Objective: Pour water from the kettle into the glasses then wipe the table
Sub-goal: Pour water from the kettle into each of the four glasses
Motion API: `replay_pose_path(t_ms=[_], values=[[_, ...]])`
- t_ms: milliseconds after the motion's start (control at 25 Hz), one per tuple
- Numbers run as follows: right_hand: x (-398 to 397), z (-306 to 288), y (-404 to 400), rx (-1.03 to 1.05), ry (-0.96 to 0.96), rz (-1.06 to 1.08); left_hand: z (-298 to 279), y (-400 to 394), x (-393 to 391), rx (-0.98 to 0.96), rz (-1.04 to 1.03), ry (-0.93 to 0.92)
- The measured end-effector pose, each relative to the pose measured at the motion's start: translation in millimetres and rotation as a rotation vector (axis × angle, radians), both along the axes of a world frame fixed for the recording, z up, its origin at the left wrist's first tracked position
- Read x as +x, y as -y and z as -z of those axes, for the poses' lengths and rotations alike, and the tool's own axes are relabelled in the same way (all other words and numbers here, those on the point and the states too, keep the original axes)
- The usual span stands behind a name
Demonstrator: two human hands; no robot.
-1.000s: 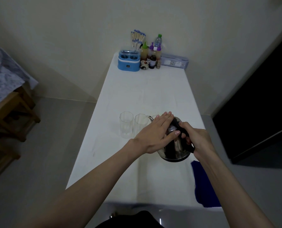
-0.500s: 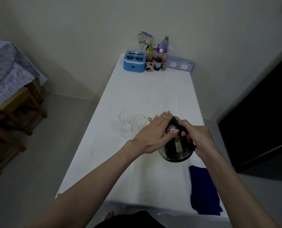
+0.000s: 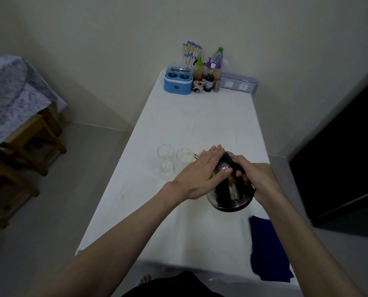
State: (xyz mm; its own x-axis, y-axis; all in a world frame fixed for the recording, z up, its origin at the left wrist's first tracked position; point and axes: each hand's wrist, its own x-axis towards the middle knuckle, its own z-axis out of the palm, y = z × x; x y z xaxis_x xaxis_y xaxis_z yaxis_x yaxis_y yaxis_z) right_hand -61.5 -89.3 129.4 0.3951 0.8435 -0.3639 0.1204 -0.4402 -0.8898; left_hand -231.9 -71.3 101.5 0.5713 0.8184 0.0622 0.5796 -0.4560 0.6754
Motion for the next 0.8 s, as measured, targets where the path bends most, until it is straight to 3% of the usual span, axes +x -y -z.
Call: replay_pose_path(t_ms=[800], values=[[1.4,-0.5,0.5,-0.003,-0.005,0.029,-2.0,-1.2,0.9,-0.006,0.018,0.020]])
